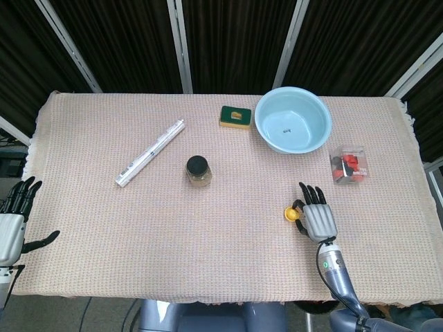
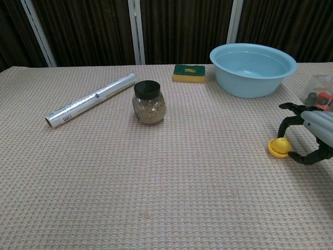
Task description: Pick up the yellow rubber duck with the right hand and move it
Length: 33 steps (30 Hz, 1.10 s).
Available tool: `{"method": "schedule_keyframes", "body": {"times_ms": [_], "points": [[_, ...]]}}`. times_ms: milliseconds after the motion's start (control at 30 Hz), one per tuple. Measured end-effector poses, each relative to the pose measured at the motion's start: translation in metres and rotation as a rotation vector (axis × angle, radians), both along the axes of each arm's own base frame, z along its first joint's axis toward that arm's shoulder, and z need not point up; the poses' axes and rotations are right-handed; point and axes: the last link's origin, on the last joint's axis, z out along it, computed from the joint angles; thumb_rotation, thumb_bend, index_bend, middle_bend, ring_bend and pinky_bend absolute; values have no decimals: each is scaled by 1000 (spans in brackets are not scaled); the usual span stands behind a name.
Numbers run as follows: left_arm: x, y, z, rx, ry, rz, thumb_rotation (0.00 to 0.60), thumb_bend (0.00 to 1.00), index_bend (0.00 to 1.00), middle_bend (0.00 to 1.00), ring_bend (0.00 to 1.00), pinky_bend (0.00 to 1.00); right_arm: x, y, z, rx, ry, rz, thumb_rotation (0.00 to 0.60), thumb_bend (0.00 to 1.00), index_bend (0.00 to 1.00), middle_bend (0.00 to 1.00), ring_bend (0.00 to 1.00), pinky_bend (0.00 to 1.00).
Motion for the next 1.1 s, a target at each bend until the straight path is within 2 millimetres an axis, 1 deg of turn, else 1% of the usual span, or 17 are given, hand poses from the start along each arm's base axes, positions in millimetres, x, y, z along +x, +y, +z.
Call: {"method": "schedule_keyframes", "body": {"times_ms": [500,600,733,800,833,933,1033,1100], "points": [[0,0,0,1,-2,1,600,0,0,0,0,235,0,1,2,4,-7,16,600,315,384,0,0,0],[0,0,0,2,-2,1,600,0,0,0,0,235,1,2,2,6,-8,18,600,298,376,0,0,0],[-1,0,1,2,-3,3,600,0,0,0,0,235,1,3,1,11,-4,22,600,221,333,0,0,0],[-1,0,1,1,-3,3,600,0,0,0,0,235,1,3,1,11,-1,24,600,162,296,0,0,0],[-1,0,1,1,-2,3,600,0,0,0,0,235,1,3,1,11,1,25,600,109,271,0,0,0],[-1,0,1,2,-3,3,600,0,0,0,0,235,1,3,3,9,11,31,600,8,227,0,0,0],[-1,0,1,3,-1,3,600,0,0,0,0,235,2,3,10,1,27,46,600,0,213,0,0,0],[-1,0,1,4,-1,2,600,0,0,0,0,235,4,3,18,-7,45,65,600,0,209,0,0,0]]}}
